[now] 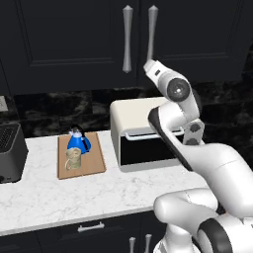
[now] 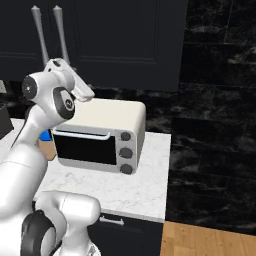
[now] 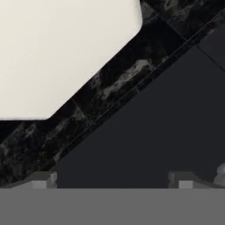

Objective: Pick the kettle from the counter and place it on the tray. Then pick the mug from the cabinet and place it on the tray. Then close the cabinet doors.

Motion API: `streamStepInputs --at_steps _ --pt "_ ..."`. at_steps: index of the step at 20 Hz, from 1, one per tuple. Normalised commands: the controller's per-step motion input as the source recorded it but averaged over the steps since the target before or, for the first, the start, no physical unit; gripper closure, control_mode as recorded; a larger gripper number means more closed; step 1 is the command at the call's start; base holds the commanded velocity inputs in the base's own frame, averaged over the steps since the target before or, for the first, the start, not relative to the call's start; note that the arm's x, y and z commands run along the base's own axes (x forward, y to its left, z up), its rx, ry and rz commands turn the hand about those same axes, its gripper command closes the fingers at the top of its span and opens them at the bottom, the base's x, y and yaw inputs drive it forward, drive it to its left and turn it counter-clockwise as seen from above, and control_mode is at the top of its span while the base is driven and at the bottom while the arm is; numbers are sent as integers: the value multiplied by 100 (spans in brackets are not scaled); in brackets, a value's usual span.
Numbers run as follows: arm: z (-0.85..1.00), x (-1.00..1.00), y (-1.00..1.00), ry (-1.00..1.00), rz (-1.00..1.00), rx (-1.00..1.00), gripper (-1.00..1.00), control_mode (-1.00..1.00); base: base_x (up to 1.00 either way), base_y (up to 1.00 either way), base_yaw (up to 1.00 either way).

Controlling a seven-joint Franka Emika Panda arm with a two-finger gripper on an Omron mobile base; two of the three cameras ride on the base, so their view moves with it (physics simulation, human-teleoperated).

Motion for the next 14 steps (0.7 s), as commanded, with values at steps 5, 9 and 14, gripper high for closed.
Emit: streamStepInputs --at_steps 5,9,14 --pt "0 65 -11 0 -15 0 -100 -100 0 0 0" --pt "0 50 -19 0 -11 0 -100 -100 0 0 0" --pt "0 5 -35 0 -7 0 -100 -100 0 0 0"
